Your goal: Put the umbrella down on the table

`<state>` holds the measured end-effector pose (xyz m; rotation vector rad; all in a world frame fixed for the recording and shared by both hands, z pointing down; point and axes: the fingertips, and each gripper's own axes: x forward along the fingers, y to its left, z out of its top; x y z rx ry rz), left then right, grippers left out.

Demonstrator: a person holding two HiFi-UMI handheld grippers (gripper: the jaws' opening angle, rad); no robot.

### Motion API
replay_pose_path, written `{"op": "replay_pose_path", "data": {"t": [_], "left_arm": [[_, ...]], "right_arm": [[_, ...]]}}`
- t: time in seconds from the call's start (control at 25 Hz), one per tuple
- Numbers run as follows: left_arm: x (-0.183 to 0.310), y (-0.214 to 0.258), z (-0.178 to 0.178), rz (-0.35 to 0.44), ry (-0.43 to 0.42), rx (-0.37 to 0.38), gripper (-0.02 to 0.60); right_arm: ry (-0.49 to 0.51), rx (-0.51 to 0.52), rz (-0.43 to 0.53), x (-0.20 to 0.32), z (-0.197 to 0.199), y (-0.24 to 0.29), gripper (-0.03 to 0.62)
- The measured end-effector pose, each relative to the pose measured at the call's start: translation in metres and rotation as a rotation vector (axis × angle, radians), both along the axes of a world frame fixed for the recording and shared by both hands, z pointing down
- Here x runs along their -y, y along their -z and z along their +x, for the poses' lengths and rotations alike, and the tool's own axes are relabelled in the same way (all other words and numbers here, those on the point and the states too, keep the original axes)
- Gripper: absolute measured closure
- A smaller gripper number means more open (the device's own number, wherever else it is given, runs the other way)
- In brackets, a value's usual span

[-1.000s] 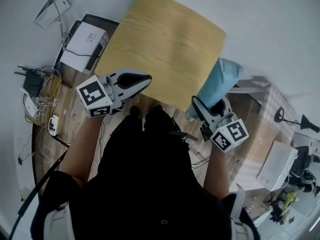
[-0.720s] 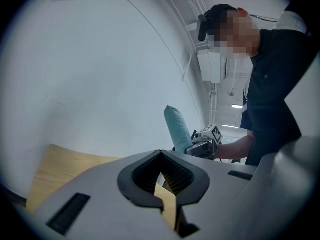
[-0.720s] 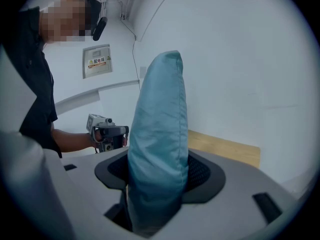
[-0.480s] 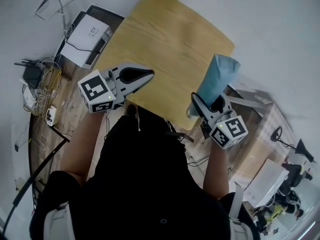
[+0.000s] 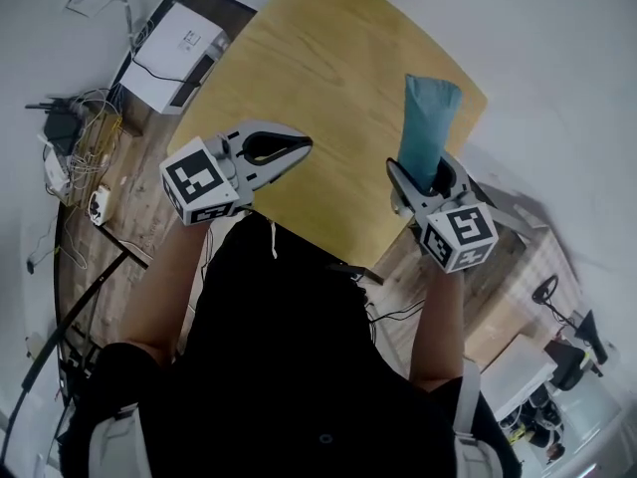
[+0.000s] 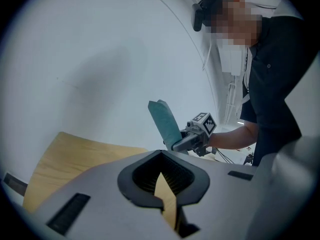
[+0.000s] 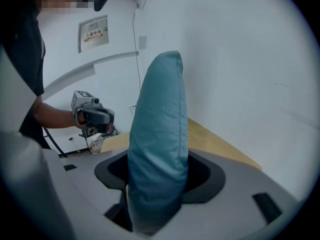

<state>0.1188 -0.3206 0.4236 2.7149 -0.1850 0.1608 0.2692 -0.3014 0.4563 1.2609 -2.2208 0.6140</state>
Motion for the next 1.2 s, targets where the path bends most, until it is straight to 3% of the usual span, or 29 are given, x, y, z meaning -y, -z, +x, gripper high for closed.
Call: {"op": "replay_pose_path", "data": {"t": [0.16,0.68,1.2], "left_arm": [[0.004,-0.016,0.006,-0.03,0.013,0.017,0.577],[0.009,-0.068,0.018,-0.108,0.051,0.091,0.577],[0.002,-0.099,0.019,-0.15,0.071,0.105,0.577]], "right_arm": [[0.075,-0.084,-0.052,0.017,0.003,-0.03,0.316],[0.228,-0.209,-0.208,0.047,0.0,-0.121,0.316],[0.286,-0.317,-0.352,0.054,0.005,-0.185,0.316]]}}
